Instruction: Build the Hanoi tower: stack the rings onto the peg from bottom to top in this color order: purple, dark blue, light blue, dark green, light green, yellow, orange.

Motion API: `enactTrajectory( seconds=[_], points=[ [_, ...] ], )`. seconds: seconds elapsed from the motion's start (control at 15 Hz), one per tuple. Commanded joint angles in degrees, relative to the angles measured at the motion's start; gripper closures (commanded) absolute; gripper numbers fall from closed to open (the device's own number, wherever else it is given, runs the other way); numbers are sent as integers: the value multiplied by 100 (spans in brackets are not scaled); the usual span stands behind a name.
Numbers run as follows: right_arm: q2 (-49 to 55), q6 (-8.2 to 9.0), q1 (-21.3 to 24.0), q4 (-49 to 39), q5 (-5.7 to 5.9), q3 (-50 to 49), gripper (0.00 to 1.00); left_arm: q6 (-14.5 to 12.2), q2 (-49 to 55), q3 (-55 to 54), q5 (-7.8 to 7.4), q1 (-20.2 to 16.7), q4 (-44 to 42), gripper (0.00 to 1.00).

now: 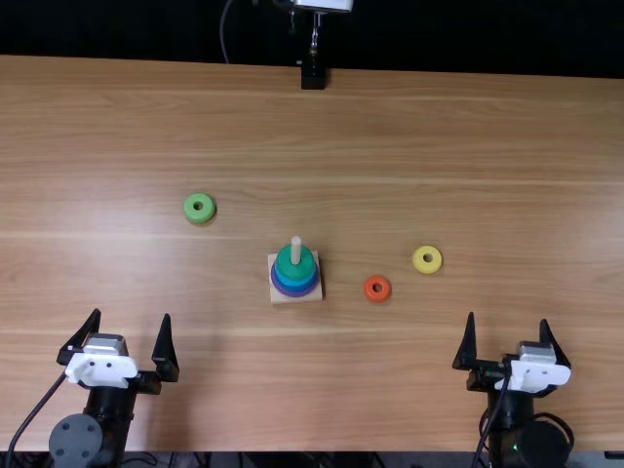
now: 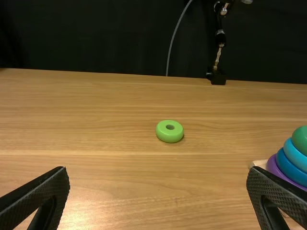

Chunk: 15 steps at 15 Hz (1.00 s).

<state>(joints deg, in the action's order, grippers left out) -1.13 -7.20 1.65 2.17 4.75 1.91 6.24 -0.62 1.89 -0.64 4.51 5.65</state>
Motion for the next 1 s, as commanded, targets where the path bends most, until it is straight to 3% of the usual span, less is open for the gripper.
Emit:
enactTrajectory(
  seconds=[0.0,0.93],
  points=[
    [113,-18,37,-32,31,-77,0,-23,62,-189,-9,-3,15,0],
    [113,-18,37,73,20,-86,0,-23,62,-189,-9,-3,26,0]
  ],
)
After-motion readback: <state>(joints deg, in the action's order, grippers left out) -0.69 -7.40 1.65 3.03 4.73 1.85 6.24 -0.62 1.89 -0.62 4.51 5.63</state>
